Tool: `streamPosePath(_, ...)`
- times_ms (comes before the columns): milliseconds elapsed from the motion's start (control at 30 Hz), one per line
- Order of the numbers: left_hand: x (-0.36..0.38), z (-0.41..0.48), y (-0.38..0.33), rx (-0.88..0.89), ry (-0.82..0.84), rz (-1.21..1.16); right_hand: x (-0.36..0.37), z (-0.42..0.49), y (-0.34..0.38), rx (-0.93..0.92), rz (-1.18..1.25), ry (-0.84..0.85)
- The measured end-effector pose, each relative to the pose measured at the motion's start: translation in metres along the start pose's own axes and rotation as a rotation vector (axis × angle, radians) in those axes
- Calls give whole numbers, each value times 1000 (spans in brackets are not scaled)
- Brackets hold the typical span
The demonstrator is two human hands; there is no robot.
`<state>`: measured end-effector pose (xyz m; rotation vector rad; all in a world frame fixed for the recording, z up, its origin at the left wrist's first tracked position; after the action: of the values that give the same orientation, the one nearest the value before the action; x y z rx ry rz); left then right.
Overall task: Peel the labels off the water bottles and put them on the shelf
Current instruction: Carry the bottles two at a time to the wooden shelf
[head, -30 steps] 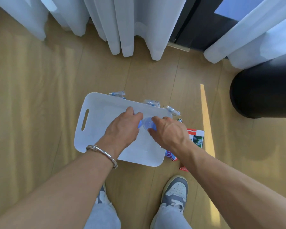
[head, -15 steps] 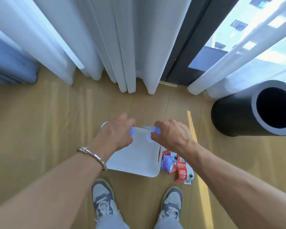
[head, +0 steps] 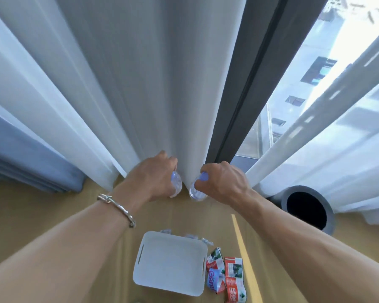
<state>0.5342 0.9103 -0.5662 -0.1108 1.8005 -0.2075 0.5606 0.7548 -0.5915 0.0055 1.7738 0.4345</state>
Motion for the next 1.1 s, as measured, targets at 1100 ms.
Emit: streamPosePath(1100, -596, -142, -136, 206, -628, 255, -602, -113, 177, -234, -327, -696)
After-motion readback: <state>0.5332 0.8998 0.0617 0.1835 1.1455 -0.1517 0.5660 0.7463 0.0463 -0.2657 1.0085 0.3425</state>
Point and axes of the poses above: each hand's wrist, its own z-axis towards the middle knuckle, its own x-axis out of the palm, y = z × x, the point moved 3 cm from there along z, towards the middle knuckle, and after that the axes turned 7 degrees about -y, right-handed, at the moved point
